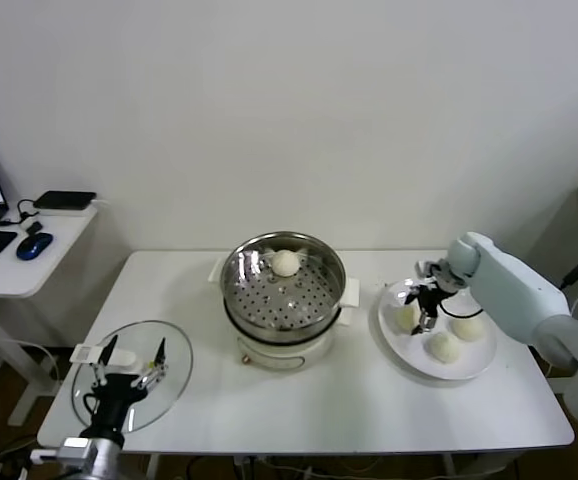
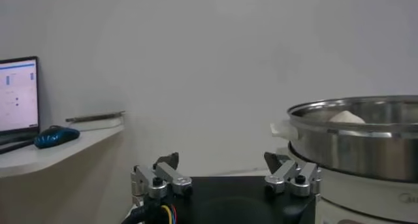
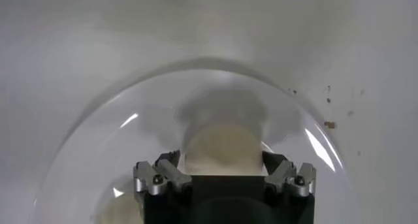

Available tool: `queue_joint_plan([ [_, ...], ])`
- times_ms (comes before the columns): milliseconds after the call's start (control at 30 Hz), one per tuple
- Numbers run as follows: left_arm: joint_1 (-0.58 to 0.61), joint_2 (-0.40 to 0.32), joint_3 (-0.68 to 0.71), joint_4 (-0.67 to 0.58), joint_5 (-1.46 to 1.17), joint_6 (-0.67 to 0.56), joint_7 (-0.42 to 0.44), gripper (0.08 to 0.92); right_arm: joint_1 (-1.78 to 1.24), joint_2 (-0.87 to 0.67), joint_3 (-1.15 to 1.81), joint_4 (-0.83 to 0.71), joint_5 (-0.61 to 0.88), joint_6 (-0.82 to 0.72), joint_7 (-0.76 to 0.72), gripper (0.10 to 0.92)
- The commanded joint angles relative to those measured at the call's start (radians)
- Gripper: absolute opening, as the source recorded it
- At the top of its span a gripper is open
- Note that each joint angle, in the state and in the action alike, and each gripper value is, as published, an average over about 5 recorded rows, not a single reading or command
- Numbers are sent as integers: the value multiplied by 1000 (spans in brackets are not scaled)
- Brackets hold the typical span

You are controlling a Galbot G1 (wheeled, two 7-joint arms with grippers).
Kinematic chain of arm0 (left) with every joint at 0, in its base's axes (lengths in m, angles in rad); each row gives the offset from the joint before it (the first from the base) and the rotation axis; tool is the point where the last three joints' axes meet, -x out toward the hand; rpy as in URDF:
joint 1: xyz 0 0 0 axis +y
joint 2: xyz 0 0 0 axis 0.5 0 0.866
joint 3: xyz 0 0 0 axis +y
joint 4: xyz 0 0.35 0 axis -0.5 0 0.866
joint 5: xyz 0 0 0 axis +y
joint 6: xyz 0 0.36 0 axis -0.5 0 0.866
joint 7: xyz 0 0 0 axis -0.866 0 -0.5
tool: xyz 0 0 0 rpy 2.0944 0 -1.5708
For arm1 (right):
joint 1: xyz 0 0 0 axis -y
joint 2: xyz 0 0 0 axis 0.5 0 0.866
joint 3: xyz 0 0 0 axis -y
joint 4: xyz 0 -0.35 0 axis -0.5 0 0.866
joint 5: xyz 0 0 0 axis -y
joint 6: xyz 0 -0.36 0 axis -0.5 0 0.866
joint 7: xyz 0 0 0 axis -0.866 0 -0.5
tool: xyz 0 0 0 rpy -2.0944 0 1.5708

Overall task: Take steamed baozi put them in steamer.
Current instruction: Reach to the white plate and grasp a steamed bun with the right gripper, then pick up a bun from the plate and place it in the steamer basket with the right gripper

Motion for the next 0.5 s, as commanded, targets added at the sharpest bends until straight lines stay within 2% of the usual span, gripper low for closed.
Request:
queue_joint_plan([
  [33,0,-1,0,2,-1,-1,0,823,-2,5,10,-8,-16,2,-3,764],
  [267,0,-2,1,2,-1,-2,0,823,3,6,12,-9,-16,2,-5,691],
  [500,2,-1,-4,2,-3,-3,-1,823,18,-3,-1,9,-1,0,-8,666],
])
